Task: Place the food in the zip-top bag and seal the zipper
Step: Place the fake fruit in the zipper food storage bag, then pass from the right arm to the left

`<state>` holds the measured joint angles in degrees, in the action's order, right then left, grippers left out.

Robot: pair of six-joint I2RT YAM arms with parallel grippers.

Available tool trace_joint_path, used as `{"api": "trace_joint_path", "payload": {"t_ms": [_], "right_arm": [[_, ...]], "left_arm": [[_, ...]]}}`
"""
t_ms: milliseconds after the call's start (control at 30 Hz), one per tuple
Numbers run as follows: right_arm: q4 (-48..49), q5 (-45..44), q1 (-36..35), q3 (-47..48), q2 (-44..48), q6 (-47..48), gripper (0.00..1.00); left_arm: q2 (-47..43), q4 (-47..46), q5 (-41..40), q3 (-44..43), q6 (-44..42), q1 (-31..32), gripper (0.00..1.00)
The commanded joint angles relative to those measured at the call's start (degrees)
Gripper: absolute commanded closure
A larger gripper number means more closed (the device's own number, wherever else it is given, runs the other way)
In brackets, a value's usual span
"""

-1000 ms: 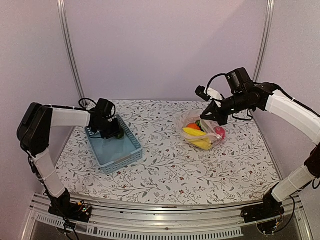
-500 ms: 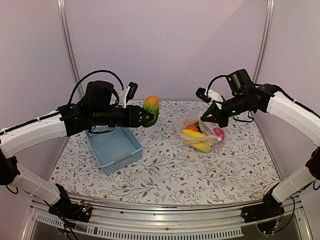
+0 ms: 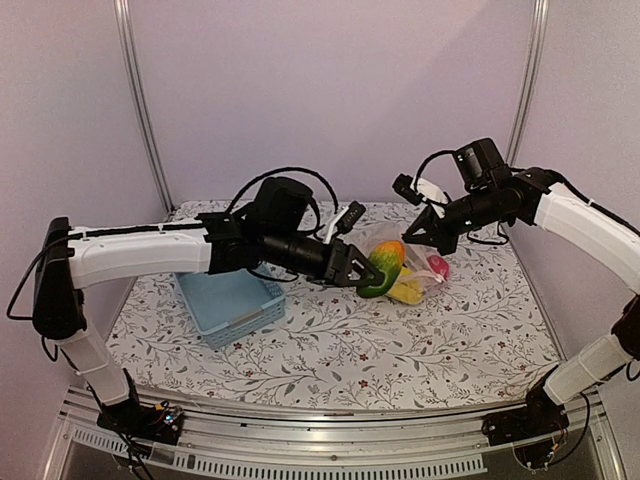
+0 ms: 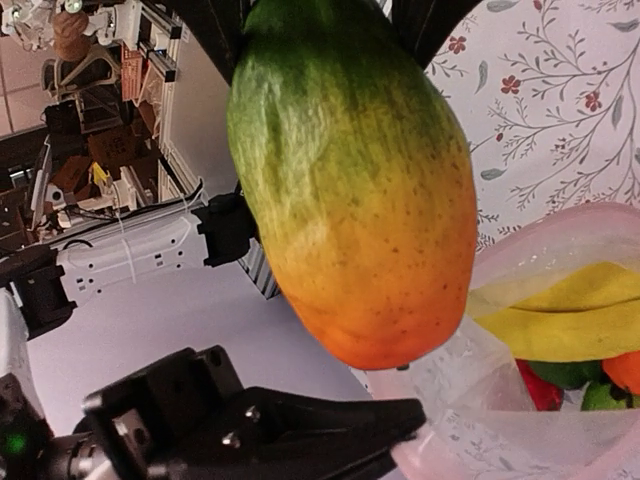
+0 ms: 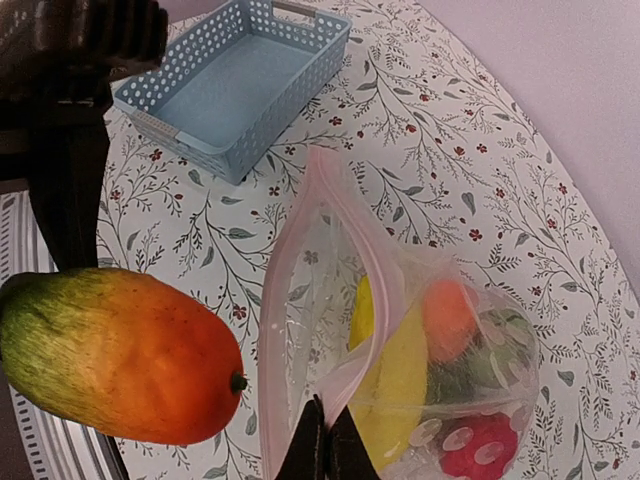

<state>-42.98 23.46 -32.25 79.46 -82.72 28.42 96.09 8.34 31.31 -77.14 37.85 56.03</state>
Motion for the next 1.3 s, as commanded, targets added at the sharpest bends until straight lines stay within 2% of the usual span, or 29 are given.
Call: {"api": "trace_joint_path", "payload": {"t_ms": [0, 167, 267, 300, 333, 400, 433, 467, 633, 733, 833, 933, 1033, 1133, 1267], "right_arm": [[-1.6, 0.34, -0.27, 1.63, 2.65, -1.05, 1.0], [-2.55, 2.82, -0.27, 0.69, 4.24, -0.27, 1.0], [-3.58, 5.37, -0.27, -0.31, 4.88, 0.37, 1.0], [-4.28, 6.4, -0.29, -0.39, 5.0, 0.7, 1.0], [-5.07, 7.22, -0.33, -0.25, 5.02, 0.97, 1.0], [-6.28, 8.24, -0.31, 0.19, 5.01, 1.22, 1.0], [-6.63, 8.53, -0.28, 0.29, 5.2, 1.27, 1.0], [-6.69, 8.67, -0.31, 0.34, 5.48, 1.28, 1.0], [-7.79, 9.4, -0.28, 1.18, 7.01, 0.8, 1.0], [-8.38, 9.62, -0.27, 1.95, 7.68, 0.75, 1.0], [-9.93, 9.88, -0.27, 3.55, 7.83, 0.96, 1.0], [-11.6, 11.11, -0.27, 4.45, 8.07, 1.78, 1.0], [-13.97, 12.84, -0.31, 4.93, 7.91, 3.14, 1.0], [-15.91, 15.29, -0.36, 5.17, 6.76, 4.51, 1.0], [-18.19, 19.06, -0.66, 6.18, 5.95, 5.79, 1.0]], "left_arm": [[3.71, -1.54, 0.6, -2.44, 5.82, 0.06, 0.85], [10.46, -4.2, -2.99, -5.63, 17.02, -2.73, 0.79], [13.0, -10.96, -6.68, -6.18, 24.16, -4.02, 0.68], [13.84, -13.02, -7.69, -6.4, 26.83, -4.34, 0.62], [14.62, -16.14, -8.42, -6.58, 29.25, -4.5, 0.46], [15.29, -22.55, -9.25, -6.03, 33.19, -4.7, 0.27], [15.07, -25.28, -9.72, -5.48, 34.83, -4.7, 0.05], [14.56, -26.75, -10.82, -4.83, 36.21, -4.7, 0.01], [10.39, -26.32, -12.07, -3.71, 32.94, -3.67, 0.0], [5.41, -22.33, -11.95, -2.96, 23.64, -0.97, 0.0], [-1.29, -15.09, -16.02, -1.93, 7.52, 3.54, 0.0], [-7.85, -6.91, -30.82, -0.23, -19.18, 12.32, 0.0], [-11.1, -5.08, -45.94, 3.05, -43.1, 20.84, 0.0], [-9.66, -0.96, -50.69, 2.11, -53.53, 24.37, 0.01], [-4.86, 8.55, -46.54, -3.91, -59.39, 25.02, 0.18]]}}
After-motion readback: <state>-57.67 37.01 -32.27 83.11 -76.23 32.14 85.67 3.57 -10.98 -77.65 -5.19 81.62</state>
